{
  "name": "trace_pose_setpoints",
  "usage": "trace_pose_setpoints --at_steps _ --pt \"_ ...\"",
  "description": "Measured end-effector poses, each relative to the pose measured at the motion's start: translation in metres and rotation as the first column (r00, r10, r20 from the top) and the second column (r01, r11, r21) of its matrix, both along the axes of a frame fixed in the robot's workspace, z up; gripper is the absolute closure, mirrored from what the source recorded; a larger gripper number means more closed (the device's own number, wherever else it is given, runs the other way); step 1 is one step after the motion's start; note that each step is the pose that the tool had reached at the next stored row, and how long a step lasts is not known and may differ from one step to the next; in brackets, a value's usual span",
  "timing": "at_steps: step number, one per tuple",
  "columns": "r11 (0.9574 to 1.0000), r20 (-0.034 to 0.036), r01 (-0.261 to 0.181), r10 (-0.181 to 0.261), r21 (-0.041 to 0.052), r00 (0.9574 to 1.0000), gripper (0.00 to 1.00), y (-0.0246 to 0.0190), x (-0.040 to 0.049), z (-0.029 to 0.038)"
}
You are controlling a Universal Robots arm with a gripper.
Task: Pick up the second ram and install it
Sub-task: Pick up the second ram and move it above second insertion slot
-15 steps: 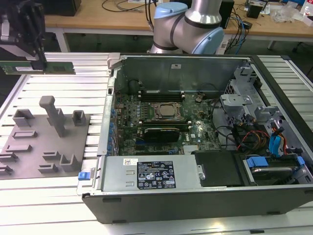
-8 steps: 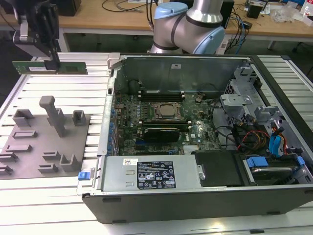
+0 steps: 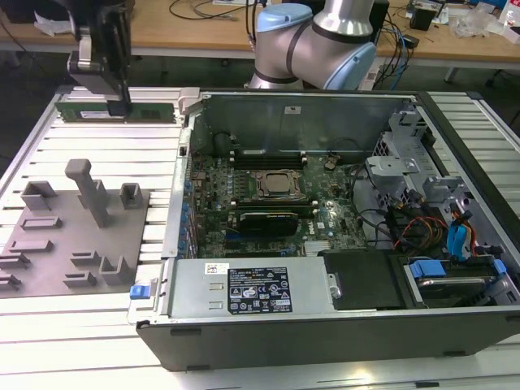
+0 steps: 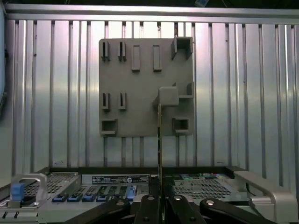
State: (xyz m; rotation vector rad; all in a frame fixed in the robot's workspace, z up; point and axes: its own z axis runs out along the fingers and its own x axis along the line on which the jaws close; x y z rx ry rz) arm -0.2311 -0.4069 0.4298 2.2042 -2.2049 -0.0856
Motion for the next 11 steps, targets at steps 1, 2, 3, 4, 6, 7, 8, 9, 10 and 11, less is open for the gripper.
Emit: trace_pose_setpoints --at_steps 1,2,3,4,6,7,8,9,10,11 --pt "1.0000 -0.0002 0.000 0.000 0.0000 1.0000 0.87 0.0000 0.0044 0.0000" --pt "1.0000 -0.0006 0.000 0.000 -0.0001 1.0000 0.87 0.0000 0.0099 0.0001" --pt "1.0000 -0.0009 0.000 0.000 0.0000 1.0000 0.87 0.0000 0.0170 0.0000" --pt "1.0000 -0.0011 0.000 0.000 0.0001 1.0000 0.87 0.0000 0.0220 0.0000" --pt "1.0000 -0.0017 0.000 0.000 0.0000 1.0000 0.87 0.0000 0.0352 0.0000" --pt "1.0000 -0.0019 0.000 0.000 -0.0001 1.0000 0.87 0.0000 0.0401 0.0000" --pt "1.0000 -0.0023 0.000 0.000 0.0000 1.0000 0.87 0.0000 0.0487 0.0000" --pt "1.0000 -0.0026 0.000 0.000 -0.0001 1.0000 0.87 0.0000 0.0530 0.0000" --pt "1.0000 -0.0027 0.000 0.000 0.0000 1.0000 0.87 0.0000 0.0565 0.0000" --pt "1.0000 -0.0030 0.000 0.000 0.0000 1.0000 0.87 0.0000 0.0601 0.0000"
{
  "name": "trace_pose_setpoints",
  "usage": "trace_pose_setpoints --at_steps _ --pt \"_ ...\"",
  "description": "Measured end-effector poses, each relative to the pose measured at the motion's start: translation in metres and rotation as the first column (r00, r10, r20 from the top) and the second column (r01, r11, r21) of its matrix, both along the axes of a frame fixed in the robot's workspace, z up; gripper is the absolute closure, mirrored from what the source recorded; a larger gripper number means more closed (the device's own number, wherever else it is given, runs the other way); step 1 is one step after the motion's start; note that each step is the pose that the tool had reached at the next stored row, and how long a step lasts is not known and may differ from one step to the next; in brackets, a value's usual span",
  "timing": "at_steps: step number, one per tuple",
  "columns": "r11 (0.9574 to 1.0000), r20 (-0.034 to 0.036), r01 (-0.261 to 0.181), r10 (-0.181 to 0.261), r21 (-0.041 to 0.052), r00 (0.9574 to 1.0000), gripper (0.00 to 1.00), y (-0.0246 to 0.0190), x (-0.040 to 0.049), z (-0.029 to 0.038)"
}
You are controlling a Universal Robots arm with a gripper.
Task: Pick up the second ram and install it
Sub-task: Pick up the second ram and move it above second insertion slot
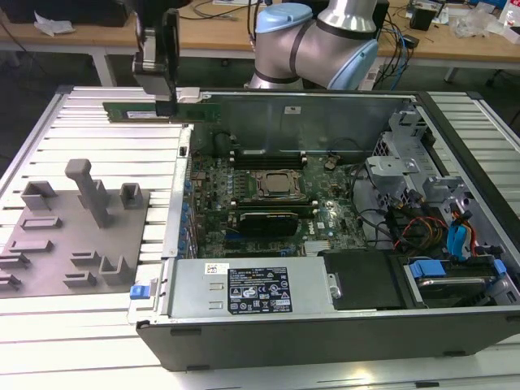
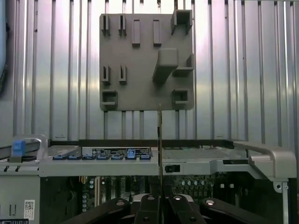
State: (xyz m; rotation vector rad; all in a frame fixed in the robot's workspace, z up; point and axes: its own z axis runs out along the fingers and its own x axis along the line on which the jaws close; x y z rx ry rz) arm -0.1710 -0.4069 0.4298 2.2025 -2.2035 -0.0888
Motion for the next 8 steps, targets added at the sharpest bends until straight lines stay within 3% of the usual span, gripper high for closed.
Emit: trace_pose_setpoints --at_steps 3,8 --pt "1.0000 -0.0012 0.000 0.000 -0.0001 1.0000 0.87 0.0000 0.0187 0.0000" --pt "1.0000 -0.0021 0.000 0.000 0.0000 1.0000 0.87 0.0000 0.0380 0.0000"
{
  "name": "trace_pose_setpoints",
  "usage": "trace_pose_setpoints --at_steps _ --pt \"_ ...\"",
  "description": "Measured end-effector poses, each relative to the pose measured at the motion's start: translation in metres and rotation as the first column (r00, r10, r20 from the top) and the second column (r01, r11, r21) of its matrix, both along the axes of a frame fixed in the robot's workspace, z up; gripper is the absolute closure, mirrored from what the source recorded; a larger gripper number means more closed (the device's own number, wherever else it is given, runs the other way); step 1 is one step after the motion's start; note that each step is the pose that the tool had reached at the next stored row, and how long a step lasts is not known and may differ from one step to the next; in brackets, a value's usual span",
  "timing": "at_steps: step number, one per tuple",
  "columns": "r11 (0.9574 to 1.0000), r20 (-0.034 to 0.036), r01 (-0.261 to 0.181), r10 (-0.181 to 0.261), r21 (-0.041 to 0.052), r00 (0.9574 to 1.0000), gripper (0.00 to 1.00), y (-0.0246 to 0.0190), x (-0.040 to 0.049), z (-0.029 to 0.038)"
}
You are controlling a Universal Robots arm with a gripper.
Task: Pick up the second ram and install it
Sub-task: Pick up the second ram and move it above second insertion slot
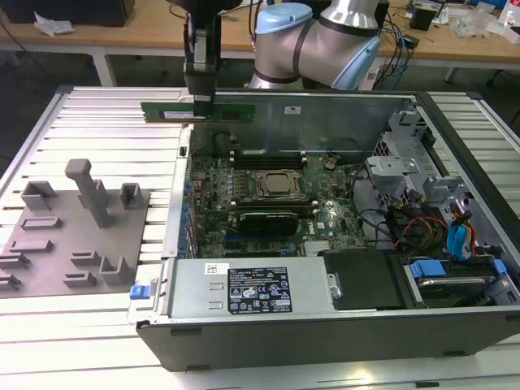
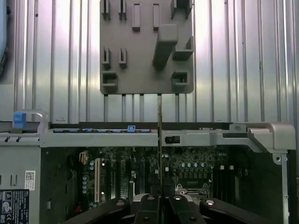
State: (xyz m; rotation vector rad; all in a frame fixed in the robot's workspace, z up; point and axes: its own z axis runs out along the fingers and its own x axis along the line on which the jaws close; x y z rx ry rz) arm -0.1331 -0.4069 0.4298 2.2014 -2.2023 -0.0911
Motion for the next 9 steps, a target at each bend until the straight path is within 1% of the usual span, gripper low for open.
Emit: trace_pose_setpoints --at_steps 4,5,7,9 --pt "1.0000 -0.0009 0.000 0.000 -0.0001 1.0000 0.87 0.0000 0.0126 0.0001" --pt "1.0000 -0.0012 0.000 0.000 -0.0001 1.0000 0.87 0.0000 0.0178 0.0001" --pt "1.0000 -0.0020 0.000 0.000 -0.0001 1.0000 0.87 0.0000 0.0328 0.0001" --pt "1.0000 -0.0024 0.000 0.000 -0.0001 1.0000 0.87 0.0000 0.0390 0.0000"
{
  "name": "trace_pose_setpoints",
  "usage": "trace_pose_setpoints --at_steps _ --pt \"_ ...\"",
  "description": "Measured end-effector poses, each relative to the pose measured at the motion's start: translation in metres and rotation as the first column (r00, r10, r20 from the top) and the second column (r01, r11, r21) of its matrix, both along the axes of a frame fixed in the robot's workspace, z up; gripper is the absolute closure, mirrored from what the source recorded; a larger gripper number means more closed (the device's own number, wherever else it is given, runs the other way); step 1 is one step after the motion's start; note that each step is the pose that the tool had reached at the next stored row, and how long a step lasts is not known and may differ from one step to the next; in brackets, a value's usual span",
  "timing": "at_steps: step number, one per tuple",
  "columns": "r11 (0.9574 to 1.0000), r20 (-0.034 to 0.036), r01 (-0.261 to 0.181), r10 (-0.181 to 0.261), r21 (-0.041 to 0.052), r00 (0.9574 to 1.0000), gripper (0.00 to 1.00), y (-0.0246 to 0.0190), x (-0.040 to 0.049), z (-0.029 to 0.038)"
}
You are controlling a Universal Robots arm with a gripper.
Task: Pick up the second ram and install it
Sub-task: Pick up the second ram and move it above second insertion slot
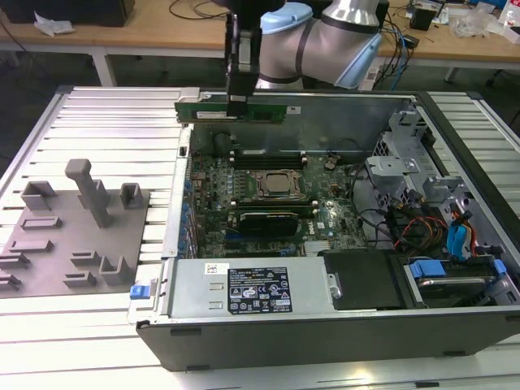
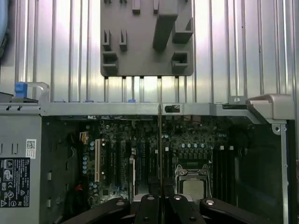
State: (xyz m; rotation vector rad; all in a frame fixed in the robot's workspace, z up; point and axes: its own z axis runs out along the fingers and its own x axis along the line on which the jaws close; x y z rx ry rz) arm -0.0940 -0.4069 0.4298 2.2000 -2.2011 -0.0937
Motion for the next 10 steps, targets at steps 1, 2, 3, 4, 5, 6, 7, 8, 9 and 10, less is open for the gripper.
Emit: trace_pose_setpoints --at_steps 1,2,3,4,5,6,7,8,9,10 --pt "1.0000 -0.0002 0.000 0.000 0.0000 1.0000 0.87 0.0000 0.0036 0.0000" --pt "1.0000 -0.0004 0.000 0.000 0.0000 1.0000 0.87 0.0000 0.0065 0.0000" --pt "1.0000 -0.0006 0.000 0.000 0.0000 1.0000 0.87 0.0000 0.0100 0.0000" --pt "1.0000 -0.0008 0.000 0.000 0.0000 1.0000 0.87 0.0000 0.0134 0.0000" --pt "1.0000 -0.0013 0.000 0.000 0.0000 1.0000 0.87 0.0000 0.0185 0.0000" --pt "1.0000 -0.0017 0.000 0.000 -0.0001 1.0000 0.87 0.0000 0.0250 0.0000" --pt "1.0000 -0.0022 0.000 0.000 0.0000 1.0000 0.87 0.0000 0.0325 0.0000" --pt "1.0000 -0.0025 0.000 0.000 0.0000 1.0000 0.87 0.0000 0.0362 0.0000" --pt "1.0000 -0.0026 0.000 0.000 0.0000 1.0000 0.87 0.0000 0.0390 0.0000" --pt "1.0000 -0.0031 0.000 0.000 -0.0001 1.0000 0.87 0.0000 0.0444 0.0000"
